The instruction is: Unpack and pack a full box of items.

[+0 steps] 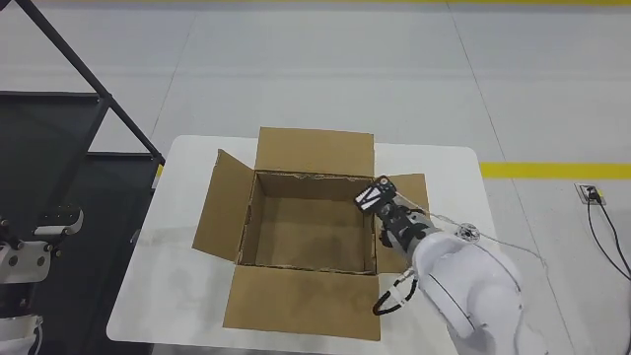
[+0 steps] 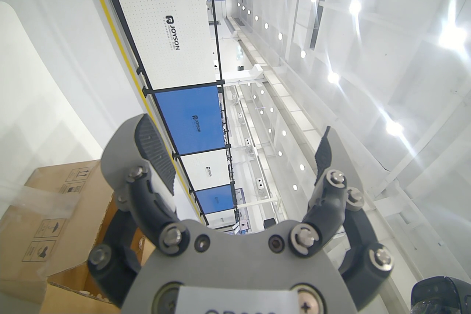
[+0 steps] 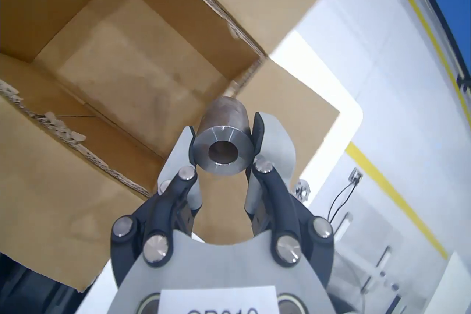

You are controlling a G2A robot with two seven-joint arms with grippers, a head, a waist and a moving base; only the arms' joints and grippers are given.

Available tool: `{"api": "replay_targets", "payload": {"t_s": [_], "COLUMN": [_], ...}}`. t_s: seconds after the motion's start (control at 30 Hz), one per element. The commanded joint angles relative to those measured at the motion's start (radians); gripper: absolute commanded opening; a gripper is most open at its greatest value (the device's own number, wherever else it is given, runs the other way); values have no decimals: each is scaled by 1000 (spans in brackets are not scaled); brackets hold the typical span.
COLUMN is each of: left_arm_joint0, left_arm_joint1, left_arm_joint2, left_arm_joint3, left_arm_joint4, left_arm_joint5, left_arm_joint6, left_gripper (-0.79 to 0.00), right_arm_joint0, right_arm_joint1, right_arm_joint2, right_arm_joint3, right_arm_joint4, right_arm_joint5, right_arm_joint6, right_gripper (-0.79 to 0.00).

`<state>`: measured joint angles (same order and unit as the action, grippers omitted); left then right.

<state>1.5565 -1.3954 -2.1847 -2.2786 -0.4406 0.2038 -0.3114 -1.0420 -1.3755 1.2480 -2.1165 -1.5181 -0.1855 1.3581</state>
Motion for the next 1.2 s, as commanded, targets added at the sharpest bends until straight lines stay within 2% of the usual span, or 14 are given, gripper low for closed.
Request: {"api": "replay_targets", "payload": {"t_s": [0.0, 0.17, 0.3, 0.6, 0.87, 1.17], "left_arm_joint0": [0, 0, 0, 0, 0, 0], "left_arm_joint1": [0, 0, 0, 0, 0, 0], "left_arm_joint2": [0, 0, 0, 0, 0, 0], "left_arm_joint3": [0, 0, 0, 0, 0, 0], "left_arm_joint4": [0, 0, 0, 0, 0, 0], "left_arm_joint5": [0, 0, 0, 0, 0, 0], "left_arm_joint6": [0, 0, 0, 0, 0, 0], "left_gripper": [0, 0, 0, 0, 0, 0], "right_arm_joint0": [-86, -260, -328, -235, -112, -33], "right_arm_joint1": [9, 24, 31, 47, 57, 63], "right_arm_joint2": [117, 314, 422, 470, 435, 390], "right_arm_joint3": [-34, -44, 53, 322, 511, 584], "right_arm_joint4": [15, 121, 185, 262, 217, 159], "right_arm_joint5": [26, 25, 26, -13, 45, 125], "right_arm_joint6": [-28, -143, -190, -178, -124, -81], "right_gripper": [-785, -785, -785, -785, -785, -785]}}
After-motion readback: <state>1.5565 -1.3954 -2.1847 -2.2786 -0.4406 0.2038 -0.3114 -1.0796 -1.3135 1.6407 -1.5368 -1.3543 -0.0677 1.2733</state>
